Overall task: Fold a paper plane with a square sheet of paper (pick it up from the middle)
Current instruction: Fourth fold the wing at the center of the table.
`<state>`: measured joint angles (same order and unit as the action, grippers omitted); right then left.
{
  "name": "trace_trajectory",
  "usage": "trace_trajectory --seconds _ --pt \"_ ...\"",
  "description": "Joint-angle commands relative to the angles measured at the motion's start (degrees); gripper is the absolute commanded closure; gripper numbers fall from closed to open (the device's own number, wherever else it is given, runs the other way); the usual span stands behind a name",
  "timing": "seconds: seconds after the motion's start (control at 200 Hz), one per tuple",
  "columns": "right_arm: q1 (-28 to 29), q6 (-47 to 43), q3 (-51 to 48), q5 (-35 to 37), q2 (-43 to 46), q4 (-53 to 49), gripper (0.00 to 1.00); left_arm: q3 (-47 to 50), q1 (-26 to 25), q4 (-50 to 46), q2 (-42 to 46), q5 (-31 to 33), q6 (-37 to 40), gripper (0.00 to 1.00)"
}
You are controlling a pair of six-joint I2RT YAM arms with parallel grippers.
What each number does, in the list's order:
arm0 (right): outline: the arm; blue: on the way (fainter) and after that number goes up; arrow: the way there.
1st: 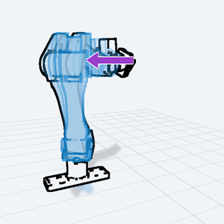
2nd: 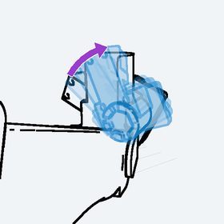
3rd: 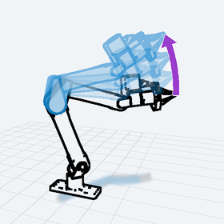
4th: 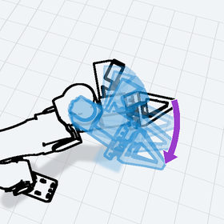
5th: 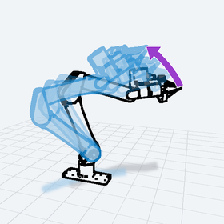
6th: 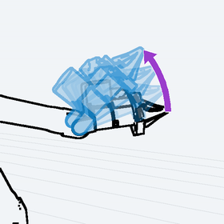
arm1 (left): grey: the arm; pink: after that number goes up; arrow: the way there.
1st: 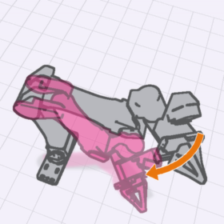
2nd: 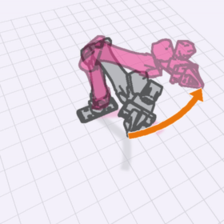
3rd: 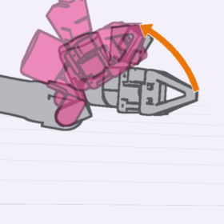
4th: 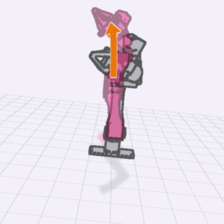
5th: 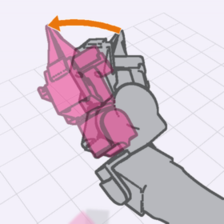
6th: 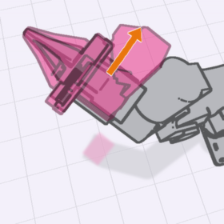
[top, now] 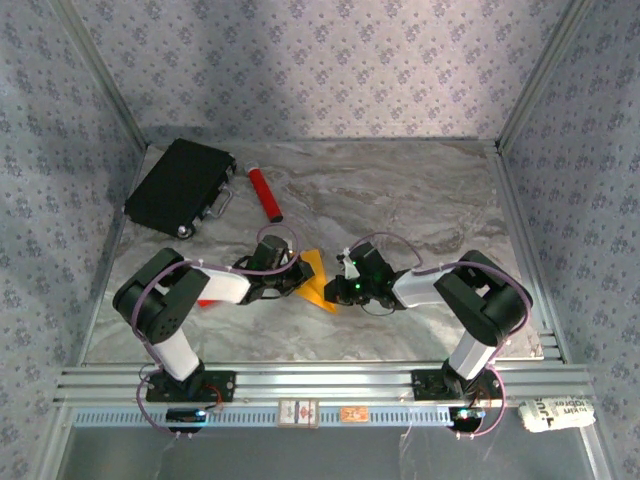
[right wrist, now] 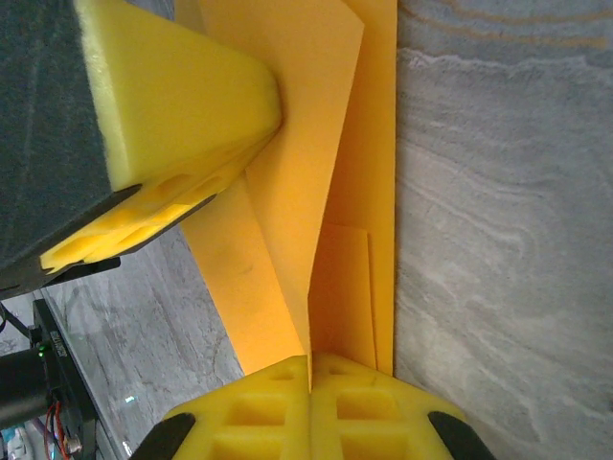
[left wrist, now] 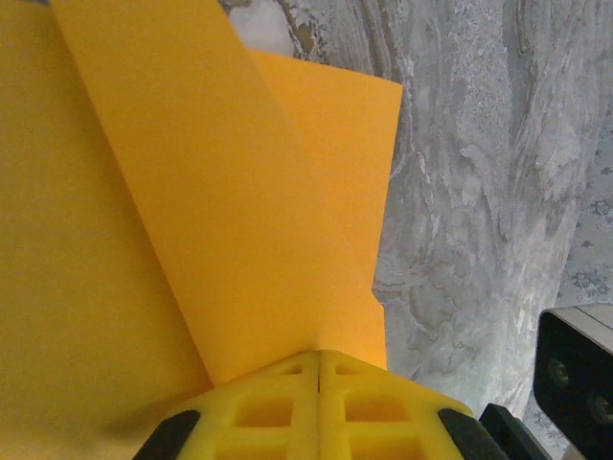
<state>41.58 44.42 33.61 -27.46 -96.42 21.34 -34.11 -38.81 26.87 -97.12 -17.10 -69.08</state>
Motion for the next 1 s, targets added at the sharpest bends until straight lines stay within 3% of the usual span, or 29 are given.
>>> trace_trajectory --seconds 0.0,0.994 --pt "0.3 -0.1 -0.1 1.6 -2.8 -5.6 0.94 -1.1 -0.5 0.2 -1.5 0.3 0.9 0.94" --pt "-0.5 0.0 -1.7 -2.0 1.4 -6.6 0.88 0.2 -0.9 -2.5 -3.0 0.2 1.8 0.96"
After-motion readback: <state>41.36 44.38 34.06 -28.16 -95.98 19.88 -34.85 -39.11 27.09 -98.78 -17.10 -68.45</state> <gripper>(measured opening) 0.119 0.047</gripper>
